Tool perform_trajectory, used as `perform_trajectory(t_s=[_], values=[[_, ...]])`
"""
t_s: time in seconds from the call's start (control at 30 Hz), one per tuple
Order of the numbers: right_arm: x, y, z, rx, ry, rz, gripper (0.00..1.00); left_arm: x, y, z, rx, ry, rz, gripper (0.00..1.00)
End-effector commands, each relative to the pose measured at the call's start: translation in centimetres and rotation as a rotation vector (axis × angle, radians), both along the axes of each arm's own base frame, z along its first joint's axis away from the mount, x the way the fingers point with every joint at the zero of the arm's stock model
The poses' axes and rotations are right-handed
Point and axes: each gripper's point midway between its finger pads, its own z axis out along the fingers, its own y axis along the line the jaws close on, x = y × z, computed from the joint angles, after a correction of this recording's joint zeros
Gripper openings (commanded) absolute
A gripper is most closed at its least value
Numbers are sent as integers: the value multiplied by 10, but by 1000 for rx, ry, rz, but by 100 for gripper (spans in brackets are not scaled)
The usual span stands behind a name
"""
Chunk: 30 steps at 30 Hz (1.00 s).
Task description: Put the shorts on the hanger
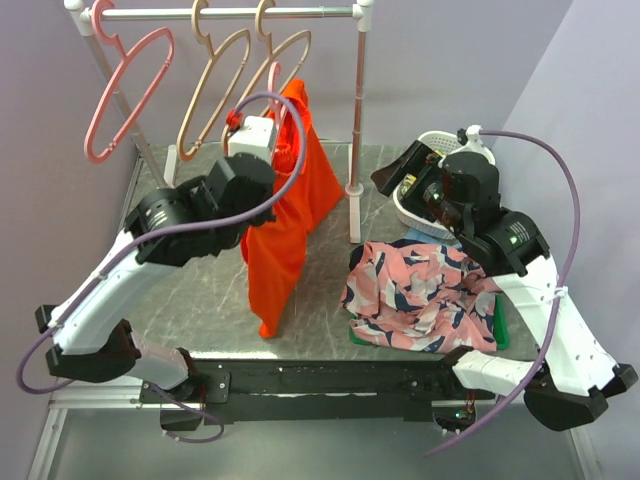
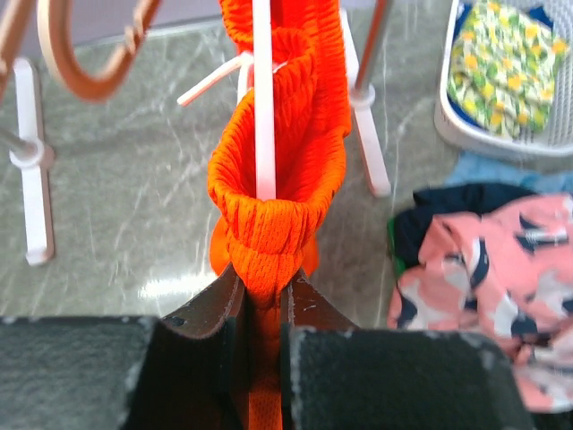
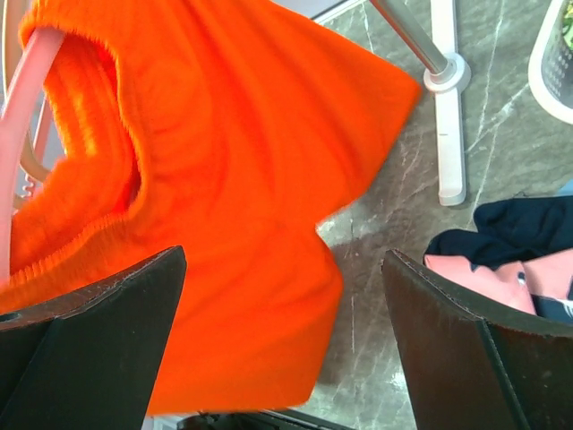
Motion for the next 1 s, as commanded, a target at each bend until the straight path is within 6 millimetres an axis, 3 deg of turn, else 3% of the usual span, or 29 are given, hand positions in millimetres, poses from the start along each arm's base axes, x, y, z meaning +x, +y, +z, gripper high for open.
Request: perform_trajectory(t_s=[0.0, 0.13, 0.3, 0.57, 0.97], values=[[-7, -11, 11, 6, -57, -29, 97, 28, -17, 60, -104, -158, -26, 1], [-10, -11, 7, 14, -55, -29, 97, 49, -29, 67, -80, -179, -35, 1], [-14, -11, 2, 21, -49, -21, 97, 82, -27, 82, -108, -218, -4, 1], [-19, -7, 0, 28, -46, -8, 96, 106, -31, 115, -154, -334, -17, 1], [-27, -6, 2, 28, -50, 10, 96, 145, -46, 120, -183, -390, -26, 1]])
